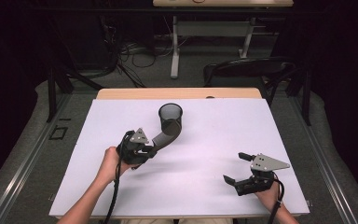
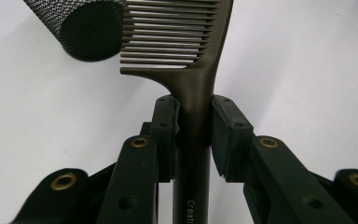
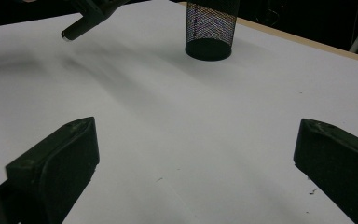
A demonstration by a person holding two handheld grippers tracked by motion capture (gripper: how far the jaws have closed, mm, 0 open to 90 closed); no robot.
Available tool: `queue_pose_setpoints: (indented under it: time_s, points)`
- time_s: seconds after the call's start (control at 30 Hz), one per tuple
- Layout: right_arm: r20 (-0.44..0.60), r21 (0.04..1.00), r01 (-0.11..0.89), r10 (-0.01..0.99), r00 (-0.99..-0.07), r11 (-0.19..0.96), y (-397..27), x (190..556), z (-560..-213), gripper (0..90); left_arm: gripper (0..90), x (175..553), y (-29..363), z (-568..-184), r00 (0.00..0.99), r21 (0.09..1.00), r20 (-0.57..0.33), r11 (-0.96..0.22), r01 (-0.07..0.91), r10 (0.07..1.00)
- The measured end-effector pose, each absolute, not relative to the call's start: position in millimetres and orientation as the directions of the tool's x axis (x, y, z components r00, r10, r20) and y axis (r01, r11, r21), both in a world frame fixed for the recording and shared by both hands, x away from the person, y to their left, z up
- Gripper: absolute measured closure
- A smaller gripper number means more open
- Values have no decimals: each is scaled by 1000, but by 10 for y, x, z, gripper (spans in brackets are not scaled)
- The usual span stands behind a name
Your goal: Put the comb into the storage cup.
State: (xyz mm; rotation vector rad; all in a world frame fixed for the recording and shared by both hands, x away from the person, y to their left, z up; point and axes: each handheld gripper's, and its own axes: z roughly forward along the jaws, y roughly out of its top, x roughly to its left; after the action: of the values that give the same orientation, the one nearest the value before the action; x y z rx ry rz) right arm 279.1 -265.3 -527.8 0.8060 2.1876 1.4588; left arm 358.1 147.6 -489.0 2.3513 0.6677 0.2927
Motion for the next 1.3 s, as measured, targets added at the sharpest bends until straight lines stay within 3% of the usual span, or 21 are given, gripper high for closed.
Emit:
queue_pose_setpoints:
  time_s: [1.3]
  points:
    - [2, 922, 257, 660, -751, 290, -2656, 2804, -5289, 0, 725, 3606, 1741, -4984, 729, 807, 27, -445, 388, 684]
